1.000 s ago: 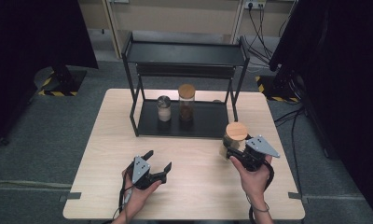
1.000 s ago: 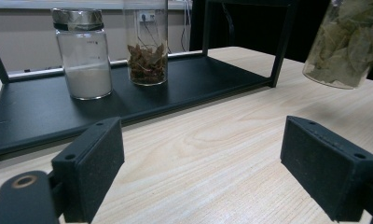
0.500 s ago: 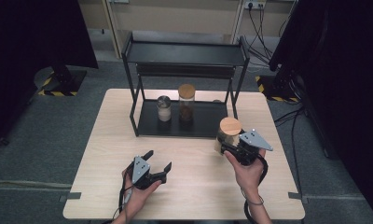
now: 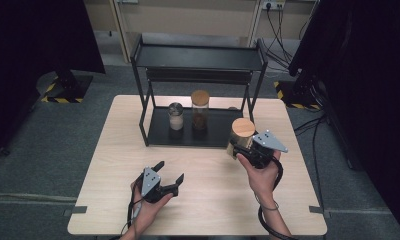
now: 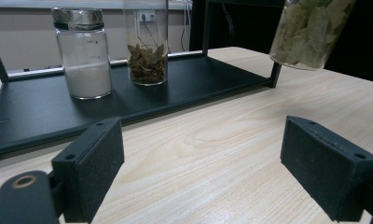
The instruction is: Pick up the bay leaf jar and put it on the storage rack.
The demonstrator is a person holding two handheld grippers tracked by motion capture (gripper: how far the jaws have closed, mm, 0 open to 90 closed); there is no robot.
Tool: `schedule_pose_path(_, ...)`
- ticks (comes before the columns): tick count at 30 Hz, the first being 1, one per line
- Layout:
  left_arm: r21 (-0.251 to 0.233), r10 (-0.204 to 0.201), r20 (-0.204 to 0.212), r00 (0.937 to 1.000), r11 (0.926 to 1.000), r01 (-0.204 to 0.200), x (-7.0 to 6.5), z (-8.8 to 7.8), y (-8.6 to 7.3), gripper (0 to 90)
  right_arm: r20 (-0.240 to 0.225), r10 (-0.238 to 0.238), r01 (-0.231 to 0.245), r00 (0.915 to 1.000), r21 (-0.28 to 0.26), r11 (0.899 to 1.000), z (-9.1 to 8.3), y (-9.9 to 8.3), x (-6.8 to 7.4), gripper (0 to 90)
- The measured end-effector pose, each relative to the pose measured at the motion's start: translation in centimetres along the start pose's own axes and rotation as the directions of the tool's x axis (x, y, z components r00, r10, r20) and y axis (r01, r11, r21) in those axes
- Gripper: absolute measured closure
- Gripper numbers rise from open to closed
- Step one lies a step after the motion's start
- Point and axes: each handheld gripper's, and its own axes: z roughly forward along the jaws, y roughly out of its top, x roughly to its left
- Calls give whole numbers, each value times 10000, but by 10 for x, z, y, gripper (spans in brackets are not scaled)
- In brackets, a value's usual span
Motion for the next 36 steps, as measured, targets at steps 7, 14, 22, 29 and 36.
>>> schedule_pose_path(7, 3, -18, -4, 10000, 10000, 18, 0, 0, 0, 131, 7, 86, -86, 10000, 39, 10000, 8, 4, -4, 253)
schedule_pose_path(14, 3, -20, -1, 10000, 10000, 20, 0, 0, 0, 131, 46, 197, -197, 9998, 31, 9998, 17, 9, -8, 253)
schedule_pose_path(22, 2, -13, 5, 10000, 10000, 13, 0, 0, 0, 131, 113, 234, -235, 9997, 104, 9997, 29, 14, -11, 253)
schedule_pose_path(29, 4, -16, 13, 10000, 10000, 16, 0, 0, 0, 131, 175, 271, -274, 9995, 200, 9994, 41, 17, -14, 253)
schedule_pose_path(36, -4, 1, 15, 10000, 10000, -1, 0, 0, 0, 131, 236, 175, -182, 9996, 316, 9993, 52, 22, -15, 253)
